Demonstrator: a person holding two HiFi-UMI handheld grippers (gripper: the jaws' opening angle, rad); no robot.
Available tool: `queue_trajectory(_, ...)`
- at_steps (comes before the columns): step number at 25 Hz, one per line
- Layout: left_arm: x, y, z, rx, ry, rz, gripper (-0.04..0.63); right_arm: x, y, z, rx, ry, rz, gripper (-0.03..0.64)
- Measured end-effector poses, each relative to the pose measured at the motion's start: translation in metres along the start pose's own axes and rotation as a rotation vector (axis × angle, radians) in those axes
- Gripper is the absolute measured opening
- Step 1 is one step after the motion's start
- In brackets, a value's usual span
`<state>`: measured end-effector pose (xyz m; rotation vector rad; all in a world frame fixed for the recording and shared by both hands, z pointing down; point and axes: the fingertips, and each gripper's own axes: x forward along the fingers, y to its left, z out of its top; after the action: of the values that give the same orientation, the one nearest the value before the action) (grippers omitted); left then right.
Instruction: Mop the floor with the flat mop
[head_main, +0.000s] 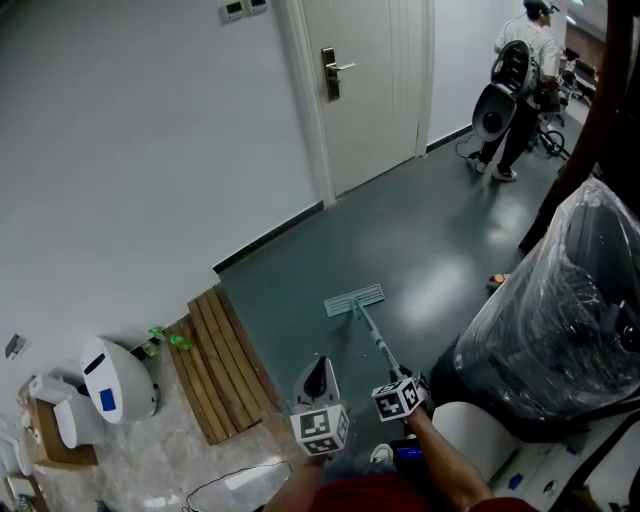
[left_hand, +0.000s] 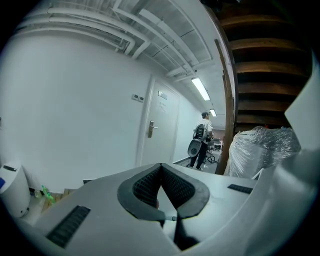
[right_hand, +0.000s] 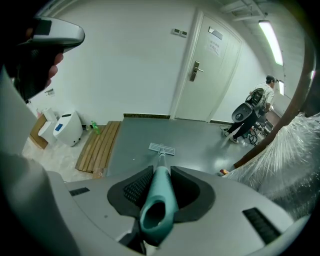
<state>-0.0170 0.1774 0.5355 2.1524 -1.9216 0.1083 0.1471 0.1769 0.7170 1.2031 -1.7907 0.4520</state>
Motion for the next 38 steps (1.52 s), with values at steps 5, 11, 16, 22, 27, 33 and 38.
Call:
queue_trajectory(5, 0.028, 0.023, 0.006, 0.019, 0.004, -0.013, 0.014, 0.022, 0.003, 0.031, 0.013, 0.005, -0.018, 0.117)
queue_trajectory(11, 0.054, 0.06, 0.015, 0.005, -0.01, -0.004, 0.014, 0.042, 0.01, 0.065, 0.023, 0.004, -0.03, 0.117)
queue_trajectory(16, 0.073, 0.088, 0.026, -0.004, -0.023, -0.019, 0.014, 0.06, 0.02, 0.097, 0.024, 0.014, -0.044, 0.117)
queue_trajectory(22, 0.096, 0.122, 0.041, 0.0, -0.023, -0.059, 0.014, 0.079, 0.036, 0.136, 0.003, 0.027, -0.066, 0.117)
queue_trajectory(27, 0.108, 0.134, 0.046, 0.009, -0.008, -0.089, 0.014, 0.083, 0.041, 0.165, 0.027, 0.034, -0.073, 0.117)
queue_trajectory(33, 0.133, 0.133, 0.051, 0.009, -0.014, -0.098, 0.014, 0.1, 0.031, 0.177, 0.049, 0.028, -0.078, 0.117)
queue_trajectory(38, 0.163, 0.138, 0.06, 0.014, -0.011, -0.095, 0.014, 0.106, 0.022, 0.198, 0.058, 0.047, -0.062, 0.117)
